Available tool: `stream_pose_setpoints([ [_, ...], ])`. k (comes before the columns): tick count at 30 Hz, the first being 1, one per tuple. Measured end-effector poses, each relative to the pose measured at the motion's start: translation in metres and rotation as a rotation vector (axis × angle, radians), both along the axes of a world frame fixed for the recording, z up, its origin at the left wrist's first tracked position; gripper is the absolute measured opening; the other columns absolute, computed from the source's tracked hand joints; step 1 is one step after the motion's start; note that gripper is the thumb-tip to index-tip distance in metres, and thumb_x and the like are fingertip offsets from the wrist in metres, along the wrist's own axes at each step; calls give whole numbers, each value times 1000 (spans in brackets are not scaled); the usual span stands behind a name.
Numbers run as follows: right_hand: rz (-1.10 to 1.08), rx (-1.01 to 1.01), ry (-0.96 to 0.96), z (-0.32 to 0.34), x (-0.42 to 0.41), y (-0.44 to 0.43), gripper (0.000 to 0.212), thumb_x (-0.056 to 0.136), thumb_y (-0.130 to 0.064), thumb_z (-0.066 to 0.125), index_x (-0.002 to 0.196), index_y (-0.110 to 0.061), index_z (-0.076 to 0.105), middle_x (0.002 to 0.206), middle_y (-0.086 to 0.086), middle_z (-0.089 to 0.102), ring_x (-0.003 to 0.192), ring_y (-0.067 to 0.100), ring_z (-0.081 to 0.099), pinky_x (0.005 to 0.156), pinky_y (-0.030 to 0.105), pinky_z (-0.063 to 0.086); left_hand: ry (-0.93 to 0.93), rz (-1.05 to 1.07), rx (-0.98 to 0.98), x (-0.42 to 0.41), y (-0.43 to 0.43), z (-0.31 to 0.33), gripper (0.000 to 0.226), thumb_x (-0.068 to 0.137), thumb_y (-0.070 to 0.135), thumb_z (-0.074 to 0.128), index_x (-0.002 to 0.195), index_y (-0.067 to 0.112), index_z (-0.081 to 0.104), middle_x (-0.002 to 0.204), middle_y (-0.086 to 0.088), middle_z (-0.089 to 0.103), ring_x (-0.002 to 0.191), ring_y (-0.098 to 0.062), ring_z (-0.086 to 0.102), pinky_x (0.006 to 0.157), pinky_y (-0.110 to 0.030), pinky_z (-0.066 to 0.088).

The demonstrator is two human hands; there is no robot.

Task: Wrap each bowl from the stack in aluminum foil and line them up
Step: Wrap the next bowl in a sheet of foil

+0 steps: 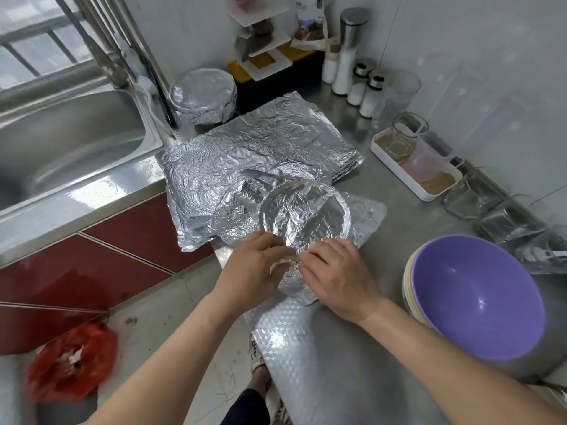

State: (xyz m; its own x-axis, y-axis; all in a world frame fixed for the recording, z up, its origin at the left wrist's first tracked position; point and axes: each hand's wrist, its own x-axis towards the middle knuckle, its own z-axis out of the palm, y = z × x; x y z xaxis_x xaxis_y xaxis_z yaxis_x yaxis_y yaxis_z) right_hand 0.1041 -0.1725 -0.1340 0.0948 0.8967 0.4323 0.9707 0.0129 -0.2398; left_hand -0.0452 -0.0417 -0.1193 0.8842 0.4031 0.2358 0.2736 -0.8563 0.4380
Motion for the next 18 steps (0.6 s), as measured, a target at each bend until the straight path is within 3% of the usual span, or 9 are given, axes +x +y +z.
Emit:
stream_pose_setpoints([
  [4, -31, -2, 64, 0, 7, -2, 20, 95, -28, 53, 89, -16, 69, 89, -2, 62, 81, 21, 57, 76, 37, 42, 0, -20, 1, 7, -6, 0, 23, 88, 35, 61, 91, 19, 77, 88, 4, 66, 84, -19, 56, 71, -32, 49],
  [7, -3, -14, 55, -2, 10, -3, 19, 92, -29, 56, 86, -17, 68, 88, -3, 62, 81, 20, 56, 78, 38, 42, -17, -18, 49, 11, -12, -1, 29, 90, 34, 55, 87, 16, 77, 81, 3, 64, 78, -19, 55, 64, -33, 49],
  [11, 22, -1, -10, -3, 18, -10, 3, 85, -15, 66, 82, -16, 67, 86, -2, 62, 80, 22, 58, 82, 37, 40, 13, -30, 124, 16, -29, -1, 27, 89, 31, 53, 79, 15, 73, 74, 3, 60, 69, -18, 53, 56, -32, 47],
  [18, 87, -57, -96, 1, 26, -15, 10, 80, -5, 69, 83, -14, 65, 84, 1, 59, 78, 24, 55, 76, 37, 40, 34, -31, 117, 19, -40, 0, 26, 82, 29, 53, 73, 14, 72, 71, 2, 57, 65, -18, 50, 50, -32, 46],
])
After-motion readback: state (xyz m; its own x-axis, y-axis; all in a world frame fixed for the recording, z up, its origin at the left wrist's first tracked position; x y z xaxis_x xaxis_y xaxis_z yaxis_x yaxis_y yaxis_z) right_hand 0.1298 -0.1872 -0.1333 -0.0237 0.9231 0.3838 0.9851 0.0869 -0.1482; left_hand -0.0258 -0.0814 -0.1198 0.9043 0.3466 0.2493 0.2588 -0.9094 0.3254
